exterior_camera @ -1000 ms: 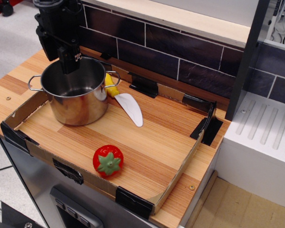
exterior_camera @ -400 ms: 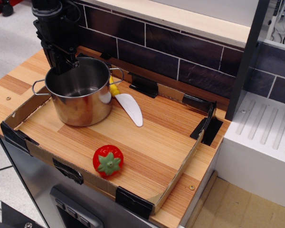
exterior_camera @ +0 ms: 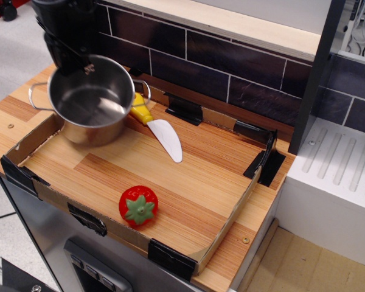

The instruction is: Topple metal pot

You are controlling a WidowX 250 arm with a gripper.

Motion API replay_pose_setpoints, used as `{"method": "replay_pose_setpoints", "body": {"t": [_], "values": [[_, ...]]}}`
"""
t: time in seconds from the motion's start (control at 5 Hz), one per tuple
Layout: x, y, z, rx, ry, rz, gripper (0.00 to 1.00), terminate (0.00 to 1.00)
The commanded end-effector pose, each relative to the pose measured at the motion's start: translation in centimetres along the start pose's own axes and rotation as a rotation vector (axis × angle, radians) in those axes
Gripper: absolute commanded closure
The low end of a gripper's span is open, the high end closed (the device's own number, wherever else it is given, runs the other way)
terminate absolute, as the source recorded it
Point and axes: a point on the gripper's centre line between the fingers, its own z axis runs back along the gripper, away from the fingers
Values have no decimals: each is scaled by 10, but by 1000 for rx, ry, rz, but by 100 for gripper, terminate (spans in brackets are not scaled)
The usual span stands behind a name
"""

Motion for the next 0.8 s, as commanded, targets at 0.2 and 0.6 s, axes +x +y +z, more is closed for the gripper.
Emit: {"method": "replay_pose_setpoints", "body": {"t": [0.2, 0.6], "values": [[-24, -8, 28, 285, -272, -132, 100, 0], [-40, -37, 9, 318, -345, -267, 100, 0]]}}
